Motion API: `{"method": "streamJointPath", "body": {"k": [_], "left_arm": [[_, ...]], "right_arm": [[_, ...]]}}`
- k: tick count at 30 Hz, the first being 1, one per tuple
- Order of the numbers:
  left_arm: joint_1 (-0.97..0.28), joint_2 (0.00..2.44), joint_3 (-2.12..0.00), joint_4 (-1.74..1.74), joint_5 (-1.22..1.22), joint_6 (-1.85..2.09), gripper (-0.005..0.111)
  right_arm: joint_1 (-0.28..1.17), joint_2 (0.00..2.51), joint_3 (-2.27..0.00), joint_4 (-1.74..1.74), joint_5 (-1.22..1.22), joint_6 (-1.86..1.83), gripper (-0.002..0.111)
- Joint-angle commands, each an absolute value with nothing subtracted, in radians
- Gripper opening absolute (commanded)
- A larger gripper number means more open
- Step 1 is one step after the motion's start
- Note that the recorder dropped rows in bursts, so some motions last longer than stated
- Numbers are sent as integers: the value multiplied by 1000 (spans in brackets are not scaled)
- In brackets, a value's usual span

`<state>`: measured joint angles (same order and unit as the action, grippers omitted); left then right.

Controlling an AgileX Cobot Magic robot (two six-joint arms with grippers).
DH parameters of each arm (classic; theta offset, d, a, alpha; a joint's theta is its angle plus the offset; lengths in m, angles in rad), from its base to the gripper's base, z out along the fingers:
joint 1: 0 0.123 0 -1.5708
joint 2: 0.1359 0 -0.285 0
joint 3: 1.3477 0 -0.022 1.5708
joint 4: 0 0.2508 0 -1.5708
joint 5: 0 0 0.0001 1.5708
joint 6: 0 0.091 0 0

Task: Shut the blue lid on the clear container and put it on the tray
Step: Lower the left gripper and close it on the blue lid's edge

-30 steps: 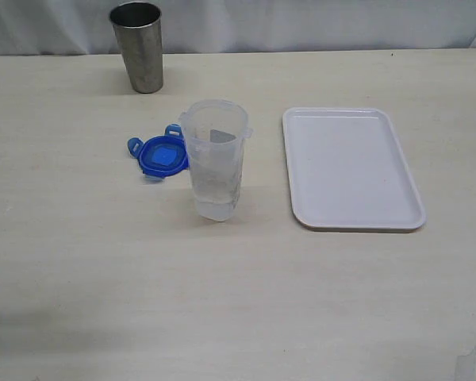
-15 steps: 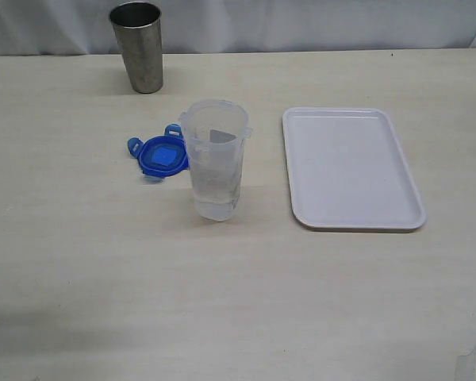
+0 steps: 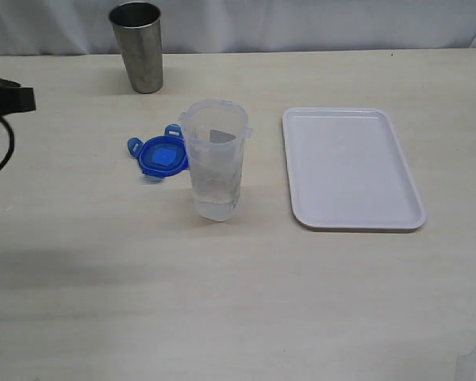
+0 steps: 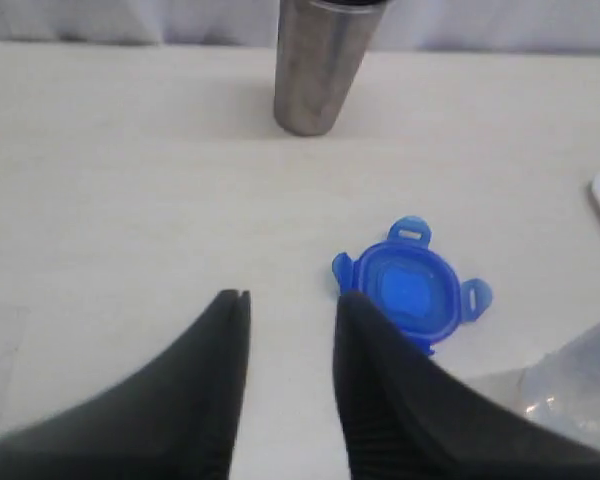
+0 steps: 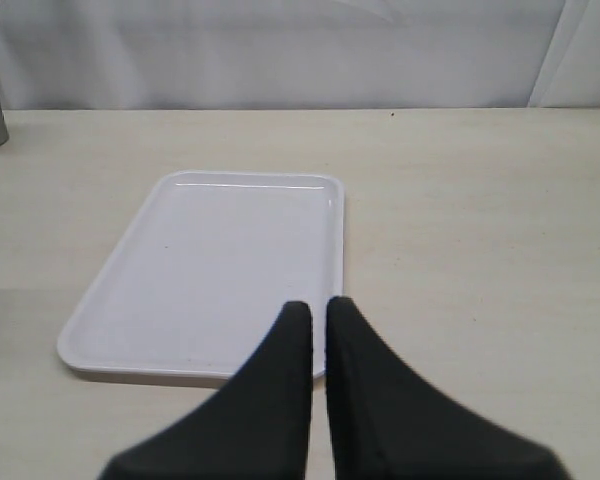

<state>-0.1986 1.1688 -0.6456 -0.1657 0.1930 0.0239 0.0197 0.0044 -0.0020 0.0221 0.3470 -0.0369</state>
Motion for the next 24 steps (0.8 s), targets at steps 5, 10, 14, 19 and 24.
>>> {"method": "streamJointPath", "body": {"k": [5, 10, 14, 19, 24], "left_arm": [[-198, 1538, -888, -236, 412, 61, 49], [-198, 1729, -970, -424, 409, 216, 49], [-198, 1842, -1045, -652, 404, 513, 49], [-198, 1940, -1117, -746, 366, 626, 49], [-198, 2030, -1174, -756, 375, 719, 49]], "right_arm": [[14, 0, 0, 14, 345, -36, 5], [14, 0, 0, 14, 345, -36, 5], [14, 0, 0, 14, 345, -36, 5], [14, 0, 0, 14, 345, -36, 5], [14, 0, 0, 14, 345, -36, 5]]}}
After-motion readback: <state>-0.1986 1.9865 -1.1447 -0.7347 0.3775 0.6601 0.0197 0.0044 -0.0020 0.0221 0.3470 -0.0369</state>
